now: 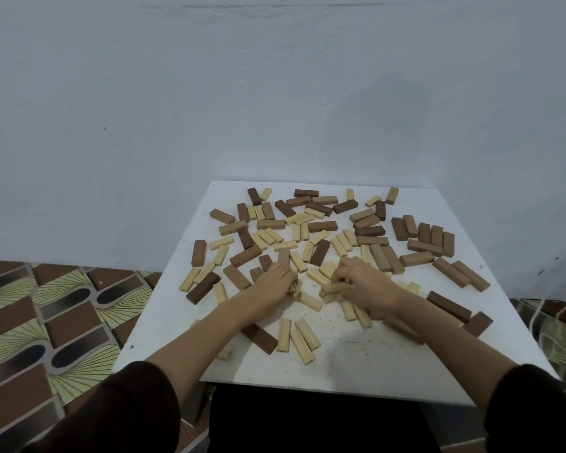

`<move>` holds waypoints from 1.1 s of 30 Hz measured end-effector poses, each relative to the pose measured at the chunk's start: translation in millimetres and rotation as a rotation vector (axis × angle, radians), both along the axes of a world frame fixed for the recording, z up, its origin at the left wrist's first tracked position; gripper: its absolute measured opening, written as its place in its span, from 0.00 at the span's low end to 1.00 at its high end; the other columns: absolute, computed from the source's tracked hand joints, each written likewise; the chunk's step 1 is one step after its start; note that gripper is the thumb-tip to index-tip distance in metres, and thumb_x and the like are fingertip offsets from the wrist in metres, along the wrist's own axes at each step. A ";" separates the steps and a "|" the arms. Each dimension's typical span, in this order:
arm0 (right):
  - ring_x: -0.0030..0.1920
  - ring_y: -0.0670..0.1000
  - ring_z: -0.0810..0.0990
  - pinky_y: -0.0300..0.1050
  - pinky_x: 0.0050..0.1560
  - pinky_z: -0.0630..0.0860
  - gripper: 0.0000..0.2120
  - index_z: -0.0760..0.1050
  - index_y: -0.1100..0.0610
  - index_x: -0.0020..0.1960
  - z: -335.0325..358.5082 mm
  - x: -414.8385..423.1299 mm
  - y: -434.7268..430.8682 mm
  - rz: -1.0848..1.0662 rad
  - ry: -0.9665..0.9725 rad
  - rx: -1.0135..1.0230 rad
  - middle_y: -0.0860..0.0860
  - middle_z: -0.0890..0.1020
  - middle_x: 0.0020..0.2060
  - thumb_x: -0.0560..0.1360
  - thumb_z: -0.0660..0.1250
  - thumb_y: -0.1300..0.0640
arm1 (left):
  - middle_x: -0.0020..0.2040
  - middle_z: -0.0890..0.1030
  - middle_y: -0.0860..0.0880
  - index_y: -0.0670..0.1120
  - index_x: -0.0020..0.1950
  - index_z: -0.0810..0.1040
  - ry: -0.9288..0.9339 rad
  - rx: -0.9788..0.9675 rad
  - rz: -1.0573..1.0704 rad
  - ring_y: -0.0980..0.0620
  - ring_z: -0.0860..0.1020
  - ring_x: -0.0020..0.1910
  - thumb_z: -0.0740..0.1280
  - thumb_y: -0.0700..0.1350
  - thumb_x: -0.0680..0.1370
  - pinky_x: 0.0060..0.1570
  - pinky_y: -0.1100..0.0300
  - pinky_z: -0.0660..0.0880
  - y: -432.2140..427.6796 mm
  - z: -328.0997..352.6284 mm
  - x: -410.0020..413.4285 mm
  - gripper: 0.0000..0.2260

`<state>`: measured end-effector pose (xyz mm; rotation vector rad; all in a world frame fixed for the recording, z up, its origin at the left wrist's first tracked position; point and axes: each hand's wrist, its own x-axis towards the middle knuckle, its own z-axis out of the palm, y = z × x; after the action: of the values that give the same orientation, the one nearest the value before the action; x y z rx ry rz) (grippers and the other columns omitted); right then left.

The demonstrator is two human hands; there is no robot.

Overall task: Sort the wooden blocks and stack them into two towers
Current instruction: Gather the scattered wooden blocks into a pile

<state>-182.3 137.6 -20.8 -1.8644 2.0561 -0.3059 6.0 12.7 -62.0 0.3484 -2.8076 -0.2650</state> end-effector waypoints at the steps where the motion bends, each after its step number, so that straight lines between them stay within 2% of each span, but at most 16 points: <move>1: 0.50 0.48 0.67 0.43 0.51 0.68 0.06 0.77 0.59 0.50 1.3 -4.7 -1.8 -0.042 -0.003 -0.031 0.50 0.73 0.48 0.74 0.68 0.58 | 0.43 0.75 0.40 0.36 0.45 0.75 0.004 0.039 0.025 0.50 0.65 0.44 0.62 0.28 0.69 0.42 0.60 0.60 -1.3 2.5 -2.0 0.08; 3: 0.47 0.48 0.68 0.41 0.45 0.68 0.06 0.77 0.59 0.48 2.1 -13.4 -7.6 -0.151 0.001 -0.102 0.49 0.73 0.45 0.73 0.69 0.58 | 0.51 0.71 0.42 0.37 0.51 0.72 0.049 0.086 0.079 0.48 0.65 0.48 0.59 0.26 0.72 0.46 0.60 0.58 -4.4 8.8 -7.7 0.11; 6: 0.39 0.48 0.73 0.40 0.36 0.68 0.05 0.77 0.60 0.42 3.8 -21.3 -19.0 -0.384 -0.046 -0.138 0.49 0.76 0.38 0.73 0.67 0.58 | 0.49 0.69 0.45 0.43 0.45 0.66 0.097 0.223 0.126 0.47 0.65 0.48 0.58 0.29 0.75 0.49 0.55 0.64 -6.7 16.7 -27.9 0.09; 9: 0.36 0.51 0.73 0.45 0.35 0.69 0.09 0.73 0.60 0.38 5.3 -28.6 -30.2 -0.541 -0.071 -0.138 0.52 0.75 0.35 0.74 0.65 0.56 | 0.50 0.70 0.40 0.37 0.49 0.70 0.059 0.311 0.195 0.44 0.67 0.50 0.56 0.29 0.75 0.50 0.53 0.65 -9.5 19.4 -59.2 0.07; 12: 0.45 0.56 0.76 0.49 0.42 0.72 0.10 0.77 0.63 0.44 9.9 -38.3 -37.8 -0.637 -0.085 -0.204 0.56 0.79 0.44 0.75 0.65 0.55 | 0.59 0.71 0.41 0.37 0.58 0.71 0.046 0.362 0.259 0.44 0.67 0.59 0.58 0.35 0.79 0.55 0.57 0.62 -9.3 23.3 -92.1 0.09; 15: 0.57 0.55 0.70 0.51 0.54 0.71 0.12 0.77 0.58 0.52 16.0 -43.8 -40.6 -0.672 -0.073 -0.277 0.53 0.74 0.54 0.75 0.66 0.51 | 0.64 0.71 0.47 0.44 0.67 0.69 0.143 0.432 0.322 0.48 0.66 0.66 0.60 0.41 0.79 0.62 0.57 0.57 -10.0 32.1 -110.6 0.16; 18: 0.60 0.56 0.67 0.50 0.58 0.69 0.14 0.74 0.58 0.58 13.6 -43.5 -39.1 -0.625 -0.105 -0.293 0.54 0.72 0.56 0.75 0.67 0.53 | 0.66 0.70 0.47 0.45 0.69 0.68 0.174 0.463 0.356 0.48 0.65 0.67 0.63 0.45 0.79 0.66 0.52 0.58 -17.6 33.6 -103.1 0.18; 21: 0.60 0.55 0.69 0.48 0.60 0.69 0.16 0.73 0.59 0.60 4.4 -32.2 -38.4 -0.514 -0.156 -0.271 0.54 0.73 0.56 0.75 0.67 0.55 | 0.67 0.70 0.44 0.43 0.69 0.69 0.153 0.483 0.407 0.47 0.64 0.68 0.63 0.45 0.79 0.67 0.51 0.61 -33.5 27.4 -74.9 0.18; 24: 0.54 0.52 0.73 0.38 0.52 0.67 0.13 0.75 0.60 0.57 -1.8 -6.5 -39.3 -0.366 -0.227 -0.256 0.53 0.75 0.51 0.74 0.68 0.60 | 0.65 0.71 0.44 0.43 0.66 0.71 0.188 0.469 0.502 0.47 0.67 0.65 0.63 0.42 0.79 0.65 0.51 0.66 -46.0 19.1 -38.9 0.15; 26: 0.51 0.49 0.72 0.35 0.46 0.64 0.11 0.75 0.60 0.56 -5.4 13.6 -39.4 -0.276 -0.239 -0.211 0.51 0.74 0.49 0.74 0.67 0.60 | 0.62 0.72 0.43 0.42 0.63 0.73 0.223 0.425 0.611 0.46 0.68 0.63 0.63 0.40 0.78 0.63 0.53 0.67 -49.5 17.6 -16.4 0.13; 29: 0.48 0.47 0.70 0.36 0.45 0.64 0.11 0.74 0.59 0.54 -13.9 38.1 -40.5 -0.183 -0.199 -0.129 0.49 0.72 0.47 0.74 0.69 0.58 | 0.63 0.73 0.43 0.42 0.61 0.75 0.237 0.314 0.769 0.44 0.68 0.63 0.63 0.38 0.77 0.61 0.54 0.65 -54.4 17.5 15.2 0.13; 31: 0.47 0.49 0.69 0.38 0.44 0.64 0.12 0.72 0.60 0.51 -19.7 50.4 -40.9 -0.138 -0.165 -0.066 0.50 0.70 0.45 0.71 0.71 0.57 | 0.64 0.72 0.42 0.42 0.62 0.74 0.212 0.250 0.851 0.43 0.68 0.63 0.63 0.39 0.77 0.61 0.53 0.65 -57.4 15.5 36.0 0.14; 33: 0.47 0.50 0.68 0.41 0.43 0.63 0.12 0.70 0.59 0.48 -25.2 58.2 -40.7 -0.114 -0.135 0.001 0.50 0.69 0.45 0.71 0.72 0.58 | 0.63 0.72 0.41 0.41 0.62 0.74 0.188 0.257 0.925 0.42 0.67 0.62 0.64 0.41 0.77 0.59 0.53 0.65 -59.7 13.0 53.7 0.14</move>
<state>-124.1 96.9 -46.0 -1.6803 2.0731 -0.4477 59.7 -47.1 -49.0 1.5040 -2.1379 -0.3993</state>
